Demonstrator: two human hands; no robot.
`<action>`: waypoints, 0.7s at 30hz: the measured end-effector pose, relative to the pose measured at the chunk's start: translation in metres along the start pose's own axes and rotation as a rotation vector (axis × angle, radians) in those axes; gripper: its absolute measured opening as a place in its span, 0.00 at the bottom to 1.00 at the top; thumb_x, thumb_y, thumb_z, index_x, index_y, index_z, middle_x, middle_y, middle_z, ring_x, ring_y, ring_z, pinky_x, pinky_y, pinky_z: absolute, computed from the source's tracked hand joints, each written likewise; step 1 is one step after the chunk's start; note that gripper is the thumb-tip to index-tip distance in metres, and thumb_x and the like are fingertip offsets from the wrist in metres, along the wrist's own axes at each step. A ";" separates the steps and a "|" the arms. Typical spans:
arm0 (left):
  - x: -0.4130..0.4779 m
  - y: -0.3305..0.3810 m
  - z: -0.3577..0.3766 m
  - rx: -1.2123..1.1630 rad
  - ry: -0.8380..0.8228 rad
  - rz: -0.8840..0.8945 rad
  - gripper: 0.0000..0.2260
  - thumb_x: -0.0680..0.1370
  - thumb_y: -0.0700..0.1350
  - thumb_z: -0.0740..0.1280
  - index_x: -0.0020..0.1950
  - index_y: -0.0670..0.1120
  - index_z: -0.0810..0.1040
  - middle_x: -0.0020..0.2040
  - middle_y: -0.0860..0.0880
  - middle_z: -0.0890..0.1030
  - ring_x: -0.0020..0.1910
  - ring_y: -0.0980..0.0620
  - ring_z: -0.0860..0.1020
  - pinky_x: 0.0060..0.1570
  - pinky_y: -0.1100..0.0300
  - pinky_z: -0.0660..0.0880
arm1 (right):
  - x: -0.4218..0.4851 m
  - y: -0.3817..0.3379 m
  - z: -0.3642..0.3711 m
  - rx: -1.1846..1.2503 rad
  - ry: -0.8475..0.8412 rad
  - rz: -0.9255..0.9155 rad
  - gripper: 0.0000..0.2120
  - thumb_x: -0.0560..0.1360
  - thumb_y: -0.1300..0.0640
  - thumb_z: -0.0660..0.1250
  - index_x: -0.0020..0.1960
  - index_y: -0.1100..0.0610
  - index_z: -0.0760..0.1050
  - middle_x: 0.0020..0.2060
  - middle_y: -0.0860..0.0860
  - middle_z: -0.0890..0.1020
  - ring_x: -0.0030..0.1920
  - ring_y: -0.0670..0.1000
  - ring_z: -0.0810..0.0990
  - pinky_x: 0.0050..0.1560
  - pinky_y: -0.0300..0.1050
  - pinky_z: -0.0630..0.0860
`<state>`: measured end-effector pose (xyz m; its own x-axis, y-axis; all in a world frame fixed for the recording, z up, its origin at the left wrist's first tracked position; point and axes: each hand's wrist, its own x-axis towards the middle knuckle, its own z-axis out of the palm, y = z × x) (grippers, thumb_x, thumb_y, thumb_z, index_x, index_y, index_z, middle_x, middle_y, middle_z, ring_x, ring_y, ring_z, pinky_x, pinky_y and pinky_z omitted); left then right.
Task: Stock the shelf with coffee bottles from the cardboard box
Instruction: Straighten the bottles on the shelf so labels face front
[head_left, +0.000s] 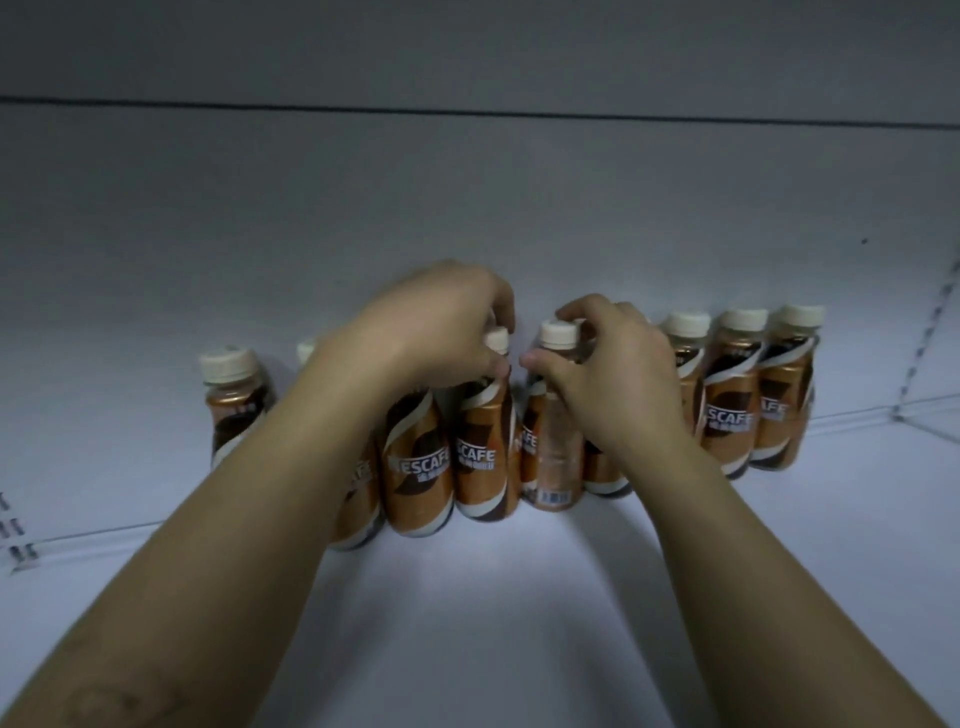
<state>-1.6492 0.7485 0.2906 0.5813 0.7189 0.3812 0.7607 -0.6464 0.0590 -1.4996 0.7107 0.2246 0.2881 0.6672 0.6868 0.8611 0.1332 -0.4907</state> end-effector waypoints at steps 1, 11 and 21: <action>0.000 -0.002 0.000 0.001 0.014 0.000 0.13 0.67 0.52 0.75 0.50 0.53 0.79 0.48 0.51 0.80 0.44 0.50 0.77 0.41 0.57 0.72 | 0.000 0.001 0.000 0.048 -0.005 0.009 0.21 0.68 0.44 0.74 0.57 0.51 0.76 0.49 0.49 0.80 0.47 0.50 0.79 0.46 0.46 0.76; 0.003 -0.002 0.009 -0.003 0.125 -0.046 0.15 0.68 0.59 0.73 0.46 0.50 0.81 0.41 0.51 0.81 0.39 0.52 0.78 0.37 0.57 0.74 | 0.003 0.010 -0.006 0.480 -0.149 0.129 0.16 0.74 0.60 0.70 0.60 0.49 0.75 0.47 0.42 0.80 0.46 0.40 0.80 0.45 0.35 0.77; 0.002 -0.003 0.008 0.115 0.082 -0.041 0.22 0.66 0.65 0.70 0.48 0.49 0.78 0.40 0.50 0.79 0.38 0.50 0.77 0.41 0.52 0.78 | -0.005 0.000 -0.008 0.018 0.015 -0.021 0.23 0.71 0.41 0.69 0.63 0.51 0.77 0.54 0.52 0.81 0.52 0.51 0.80 0.51 0.50 0.79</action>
<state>-1.6482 0.7541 0.2839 0.5270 0.7180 0.4547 0.8142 -0.5799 -0.0280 -1.4981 0.7012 0.2252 0.2768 0.6529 0.7051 0.8594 0.1601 -0.4856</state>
